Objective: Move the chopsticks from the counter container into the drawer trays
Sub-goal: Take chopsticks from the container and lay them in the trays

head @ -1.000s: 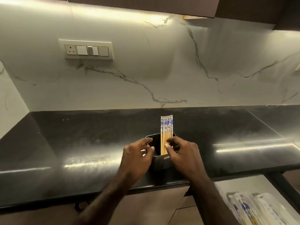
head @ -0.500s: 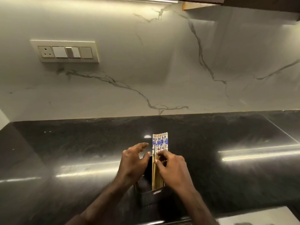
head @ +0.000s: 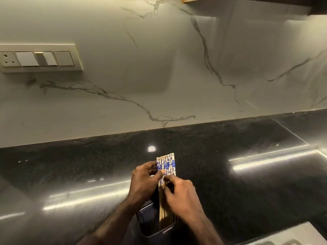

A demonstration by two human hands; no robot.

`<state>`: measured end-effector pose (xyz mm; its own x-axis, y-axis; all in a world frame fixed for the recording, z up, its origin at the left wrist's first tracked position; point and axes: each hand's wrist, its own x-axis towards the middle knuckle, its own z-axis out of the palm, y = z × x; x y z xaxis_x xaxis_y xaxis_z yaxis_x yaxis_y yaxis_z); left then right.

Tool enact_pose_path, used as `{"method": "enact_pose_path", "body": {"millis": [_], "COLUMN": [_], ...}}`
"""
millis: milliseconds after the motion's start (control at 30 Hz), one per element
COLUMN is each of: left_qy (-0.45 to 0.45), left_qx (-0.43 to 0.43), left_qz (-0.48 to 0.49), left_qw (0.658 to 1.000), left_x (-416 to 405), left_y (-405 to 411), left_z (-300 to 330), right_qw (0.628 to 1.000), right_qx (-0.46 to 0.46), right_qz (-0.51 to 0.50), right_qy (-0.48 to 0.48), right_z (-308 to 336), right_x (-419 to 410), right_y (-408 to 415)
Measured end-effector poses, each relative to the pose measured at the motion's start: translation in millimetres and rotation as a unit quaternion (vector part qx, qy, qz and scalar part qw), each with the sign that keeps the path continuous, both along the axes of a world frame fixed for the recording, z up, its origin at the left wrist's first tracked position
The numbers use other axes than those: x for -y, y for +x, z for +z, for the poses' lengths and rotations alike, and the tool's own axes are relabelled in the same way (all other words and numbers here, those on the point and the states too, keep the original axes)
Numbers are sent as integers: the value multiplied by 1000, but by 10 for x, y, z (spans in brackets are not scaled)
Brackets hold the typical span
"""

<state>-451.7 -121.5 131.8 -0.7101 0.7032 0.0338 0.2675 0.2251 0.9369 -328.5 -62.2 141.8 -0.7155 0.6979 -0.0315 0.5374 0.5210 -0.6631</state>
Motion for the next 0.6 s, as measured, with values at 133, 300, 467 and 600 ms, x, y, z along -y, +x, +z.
{"method": "enact_pose_path", "body": {"millis": [133, 300, 467, 600], "left_qy": [21, 37, 39, 38], "left_qx": [19, 28, 45, 65], "left_qz": [0, 2, 1, -20], "left_qw": [1000, 999, 998, 997], "left_x": [-13, 0, 38, 59], "left_y": [-10, -4, -6, -24], "left_z": [6, -18, -62, -74], "right_qw": [1000, 1000, 999, 998], "right_qx": [-4, -9, -11, -15], "right_qz": [-7, -7, -16, -25], "right_qy": [3, 18, 40, 48], "right_z": [-23, -31, -69, -105], "right_x": [3, 26, 73, 103], "right_y": [-29, -69, -125, -155]}}
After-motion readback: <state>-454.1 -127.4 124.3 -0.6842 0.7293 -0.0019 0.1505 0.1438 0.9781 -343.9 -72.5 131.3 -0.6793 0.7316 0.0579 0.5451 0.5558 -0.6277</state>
